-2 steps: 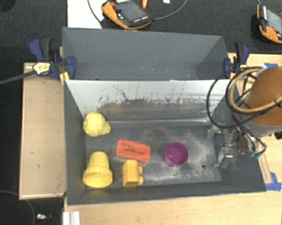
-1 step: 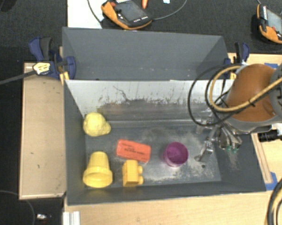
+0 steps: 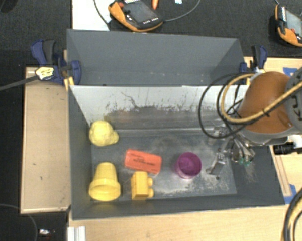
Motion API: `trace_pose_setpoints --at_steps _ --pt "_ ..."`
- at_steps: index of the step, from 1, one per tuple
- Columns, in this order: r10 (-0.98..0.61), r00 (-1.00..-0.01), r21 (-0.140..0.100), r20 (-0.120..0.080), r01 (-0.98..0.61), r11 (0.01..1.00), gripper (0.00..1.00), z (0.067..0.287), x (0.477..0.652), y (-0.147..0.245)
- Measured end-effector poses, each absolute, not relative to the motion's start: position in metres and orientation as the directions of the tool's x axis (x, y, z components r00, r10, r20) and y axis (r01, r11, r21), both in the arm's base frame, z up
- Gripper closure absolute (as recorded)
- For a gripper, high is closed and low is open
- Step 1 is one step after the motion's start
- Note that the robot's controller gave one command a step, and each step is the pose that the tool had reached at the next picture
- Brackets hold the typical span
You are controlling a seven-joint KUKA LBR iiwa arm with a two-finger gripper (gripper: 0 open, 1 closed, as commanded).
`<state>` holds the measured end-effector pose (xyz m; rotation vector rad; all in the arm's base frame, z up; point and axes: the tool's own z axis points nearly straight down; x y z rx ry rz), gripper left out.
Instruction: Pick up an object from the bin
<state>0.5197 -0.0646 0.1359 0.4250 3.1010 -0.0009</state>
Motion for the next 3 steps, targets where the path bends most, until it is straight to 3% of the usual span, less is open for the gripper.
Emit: trace_pose_setpoints --at_steps 1,2,3 --pt "0.150 -0.989 0.001 -0.008 0.150 0.989 0.00 0.143 0.500 -0.069" --pt "0.229 -0.973 0.004 -0.013 0.229 0.973 0.00 0.086 0.593 -0.032" --pt "0.298 -0.955 0.001 -0.013 0.298 0.955 0.00 0.085 0.518 -0.048"
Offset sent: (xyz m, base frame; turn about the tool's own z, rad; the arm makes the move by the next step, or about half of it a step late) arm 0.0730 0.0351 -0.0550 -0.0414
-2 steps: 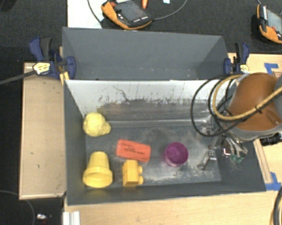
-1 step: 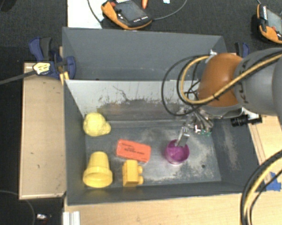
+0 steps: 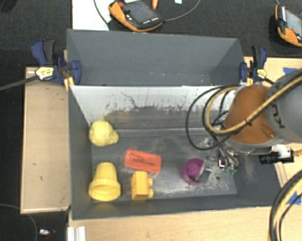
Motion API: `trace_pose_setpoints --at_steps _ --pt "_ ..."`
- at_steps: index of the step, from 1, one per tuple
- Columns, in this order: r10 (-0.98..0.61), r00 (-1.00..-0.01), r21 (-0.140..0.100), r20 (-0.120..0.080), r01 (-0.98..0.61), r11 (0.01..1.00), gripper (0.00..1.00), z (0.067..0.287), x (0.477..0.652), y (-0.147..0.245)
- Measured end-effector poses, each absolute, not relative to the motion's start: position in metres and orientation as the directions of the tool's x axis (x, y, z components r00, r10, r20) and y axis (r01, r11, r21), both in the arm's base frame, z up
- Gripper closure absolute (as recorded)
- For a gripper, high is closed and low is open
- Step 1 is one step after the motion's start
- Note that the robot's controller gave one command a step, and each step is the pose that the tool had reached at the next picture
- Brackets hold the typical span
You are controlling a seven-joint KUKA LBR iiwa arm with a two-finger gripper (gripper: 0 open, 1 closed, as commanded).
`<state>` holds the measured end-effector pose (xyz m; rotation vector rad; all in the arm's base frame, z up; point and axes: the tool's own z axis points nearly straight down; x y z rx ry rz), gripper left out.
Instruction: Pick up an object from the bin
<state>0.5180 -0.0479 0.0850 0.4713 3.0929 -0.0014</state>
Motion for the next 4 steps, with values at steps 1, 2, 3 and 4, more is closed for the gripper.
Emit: trace_pose_setpoints --at_steps 1,2,3,4 --pt "0.126 -0.992 0.004 -0.017 0.126 0.992 1.00 0.071 0.587 -0.143" --pt "0.126 -0.992 0.004 -0.017 0.126 0.992 1.00 0.071 0.587 -0.143" --pt "0.114 -0.993 0.004 -0.020 0.114 0.993 1.00 0.079 0.575 -0.146" --pt "0.096 -0.995 0.005 -0.020 0.096 0.995 1.00 0.071 0.579 -0.143"
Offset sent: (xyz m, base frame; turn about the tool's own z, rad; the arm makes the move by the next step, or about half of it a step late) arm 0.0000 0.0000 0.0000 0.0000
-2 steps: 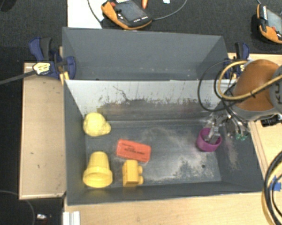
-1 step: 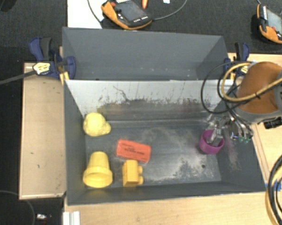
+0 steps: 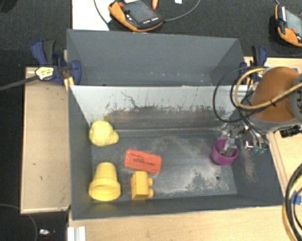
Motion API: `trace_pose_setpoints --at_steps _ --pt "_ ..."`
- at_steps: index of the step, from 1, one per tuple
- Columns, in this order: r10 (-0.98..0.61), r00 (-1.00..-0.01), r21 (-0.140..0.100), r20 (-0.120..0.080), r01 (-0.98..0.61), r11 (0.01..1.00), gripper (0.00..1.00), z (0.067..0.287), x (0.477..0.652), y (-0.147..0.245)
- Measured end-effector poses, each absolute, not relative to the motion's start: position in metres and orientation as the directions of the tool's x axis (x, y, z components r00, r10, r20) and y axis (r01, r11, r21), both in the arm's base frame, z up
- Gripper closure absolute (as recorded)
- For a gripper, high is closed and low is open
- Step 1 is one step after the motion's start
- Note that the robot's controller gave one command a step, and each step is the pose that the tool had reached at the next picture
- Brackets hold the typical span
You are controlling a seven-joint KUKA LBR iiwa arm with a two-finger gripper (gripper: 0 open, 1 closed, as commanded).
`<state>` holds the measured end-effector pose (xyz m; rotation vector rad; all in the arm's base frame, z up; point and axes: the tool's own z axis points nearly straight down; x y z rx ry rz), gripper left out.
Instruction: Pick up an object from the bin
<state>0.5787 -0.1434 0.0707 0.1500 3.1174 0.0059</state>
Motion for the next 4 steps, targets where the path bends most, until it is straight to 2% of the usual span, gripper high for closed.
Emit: trace_pose_setpoints --at_steps 1,2,3,4 --pt "0.088 -0.996 0.003 -0.026 0.088 0.996 1.00 0.088 0.576 -0.140" --pt "0.092 -0.995 0.004 -0.027 0.092 0.996 1.00 0.108 0.582 -0.142" --pt "0.088 -0.996 0.004 -0.025 0.088 0.996 1.00 0.107 0.578 -0.139" --pt "-0.022 -0.999 -0.002 -0.036 -0.022 1.000 1.00 0.184 0.567 -0.138"
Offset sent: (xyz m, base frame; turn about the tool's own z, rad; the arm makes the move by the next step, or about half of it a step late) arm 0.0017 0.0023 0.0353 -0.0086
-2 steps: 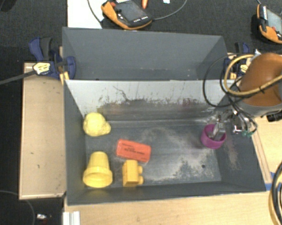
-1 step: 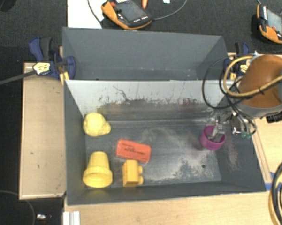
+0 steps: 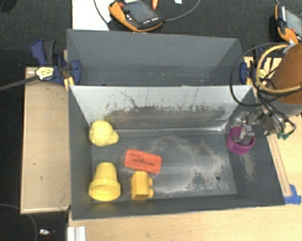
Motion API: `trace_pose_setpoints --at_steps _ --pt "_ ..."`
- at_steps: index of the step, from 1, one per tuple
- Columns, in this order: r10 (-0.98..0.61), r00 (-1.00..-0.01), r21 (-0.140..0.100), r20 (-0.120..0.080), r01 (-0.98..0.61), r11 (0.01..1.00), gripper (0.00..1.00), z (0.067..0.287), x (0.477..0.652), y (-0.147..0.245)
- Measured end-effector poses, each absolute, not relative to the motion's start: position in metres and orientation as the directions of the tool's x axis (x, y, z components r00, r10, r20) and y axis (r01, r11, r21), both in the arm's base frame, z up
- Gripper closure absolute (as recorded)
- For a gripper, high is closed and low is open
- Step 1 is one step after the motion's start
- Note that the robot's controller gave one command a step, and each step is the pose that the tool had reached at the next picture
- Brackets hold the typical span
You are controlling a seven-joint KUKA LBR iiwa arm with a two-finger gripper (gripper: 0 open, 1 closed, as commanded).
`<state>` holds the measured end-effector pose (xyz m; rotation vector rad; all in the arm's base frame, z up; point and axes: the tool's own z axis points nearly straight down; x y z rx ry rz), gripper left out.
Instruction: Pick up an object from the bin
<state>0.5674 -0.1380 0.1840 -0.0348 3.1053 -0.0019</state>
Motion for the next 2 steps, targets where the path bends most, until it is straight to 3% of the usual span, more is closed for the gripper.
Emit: trace_pose_setpoints --at_steps 1,2 --pt "0.051 -0.999 0.006 -0.015 0.051 0.999 1.00 0.122 0.568 -0.136" --pt "-0.021 -0.999 -0.002 -0.043 -0.021 1.000 1.00 0.221 0.591 -0.123"
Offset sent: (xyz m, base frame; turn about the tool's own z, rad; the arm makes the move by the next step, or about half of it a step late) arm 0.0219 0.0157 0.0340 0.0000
